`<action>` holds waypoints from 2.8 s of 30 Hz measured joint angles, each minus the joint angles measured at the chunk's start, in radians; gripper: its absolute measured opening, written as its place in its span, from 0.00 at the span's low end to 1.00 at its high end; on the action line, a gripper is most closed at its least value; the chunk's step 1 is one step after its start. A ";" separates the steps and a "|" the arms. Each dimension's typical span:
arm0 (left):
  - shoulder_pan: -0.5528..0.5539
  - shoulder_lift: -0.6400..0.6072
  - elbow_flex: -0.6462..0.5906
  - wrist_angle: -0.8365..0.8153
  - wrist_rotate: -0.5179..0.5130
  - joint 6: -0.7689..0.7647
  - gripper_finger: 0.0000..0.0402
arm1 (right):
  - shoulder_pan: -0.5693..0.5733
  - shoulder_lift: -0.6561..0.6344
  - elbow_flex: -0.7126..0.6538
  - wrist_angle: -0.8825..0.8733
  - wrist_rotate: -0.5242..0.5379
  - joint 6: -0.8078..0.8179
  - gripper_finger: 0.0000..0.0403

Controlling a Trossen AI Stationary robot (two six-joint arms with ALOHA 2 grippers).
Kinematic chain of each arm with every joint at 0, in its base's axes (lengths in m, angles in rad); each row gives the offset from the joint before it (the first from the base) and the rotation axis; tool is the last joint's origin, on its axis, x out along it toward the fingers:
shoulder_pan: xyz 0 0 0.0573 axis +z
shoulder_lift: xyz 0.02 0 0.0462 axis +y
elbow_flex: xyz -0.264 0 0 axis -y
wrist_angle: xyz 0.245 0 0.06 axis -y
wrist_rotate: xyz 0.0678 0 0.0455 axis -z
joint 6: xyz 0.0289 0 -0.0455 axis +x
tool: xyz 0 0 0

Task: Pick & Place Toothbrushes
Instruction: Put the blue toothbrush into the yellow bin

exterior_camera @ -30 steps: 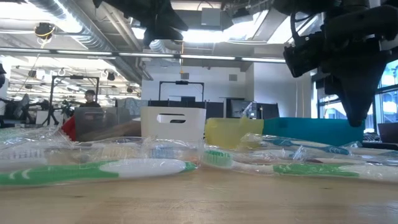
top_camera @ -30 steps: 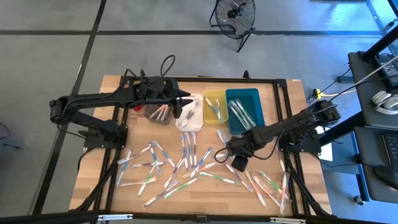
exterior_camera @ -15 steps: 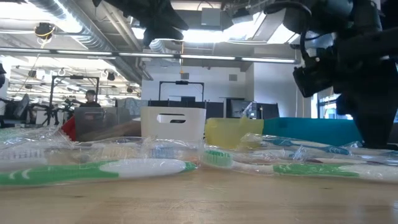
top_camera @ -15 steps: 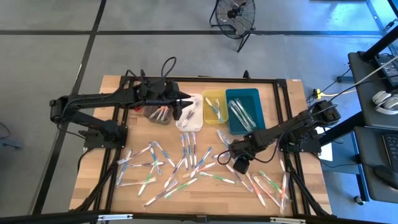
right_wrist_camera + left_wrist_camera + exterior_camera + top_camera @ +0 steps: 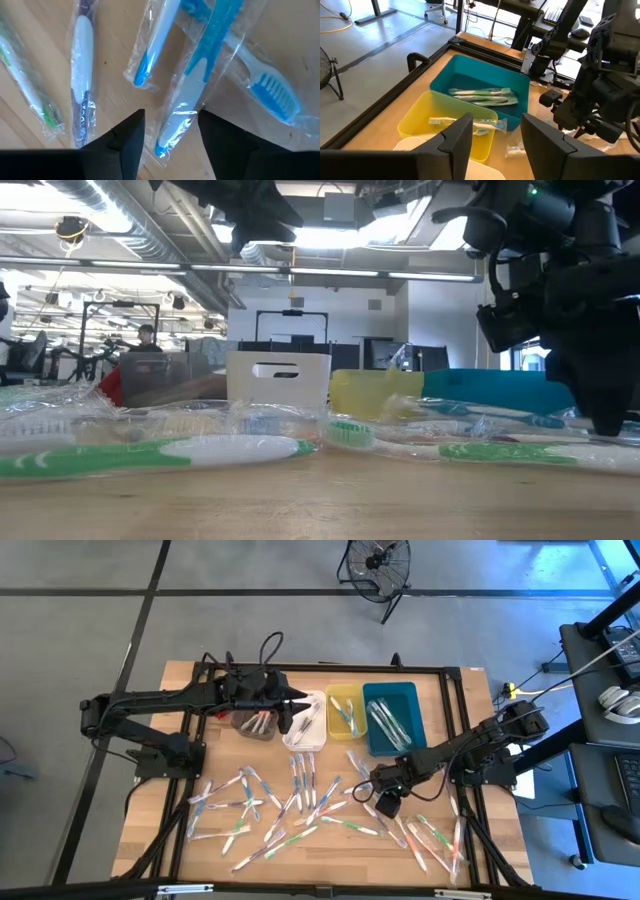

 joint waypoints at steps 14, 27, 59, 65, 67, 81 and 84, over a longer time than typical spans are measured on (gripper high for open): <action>0.000 0.000 0.000 -0.002 0.000 0.000 0.40 | -0.002 0.001 -0.004 -0.019 0.011 -0.001 0.06; -0.008 0.000 -0.025 -0.012 0.000 0.000 0.39 | -0.001 0.008 0.059 -0.091 0.041 0.000 0.06; -0.368 0.000 -0.027 -0.007 -0.154 -0.009 0.39 | -0.274 0.004 0.620 -0.794 0.163 -0.256 0.06; -0.424 0.000 -0.027 -0.007 -0.236 0.000 0.39 | -0.395 0.004 0.622 -0.770 0.086 -0.325 0.06; -0.433 0.000 -0.027 -0.007 -0.255 0.003 0.39 | -0.427 0.011 0.622 -0.750 0.058 -0.350 0.06; -0.445 0.000 -0.027 -0.008 -0.272 0.027 0.39 | -0.537 0.223 0.815 -0.790 0.004 -0.500 0.06; -0.446 0.000 -0.027 -0.008 -0.271 0.027 0.39 | -0.554 0.293 0.917 -0.906 0.007 -0.500 0.06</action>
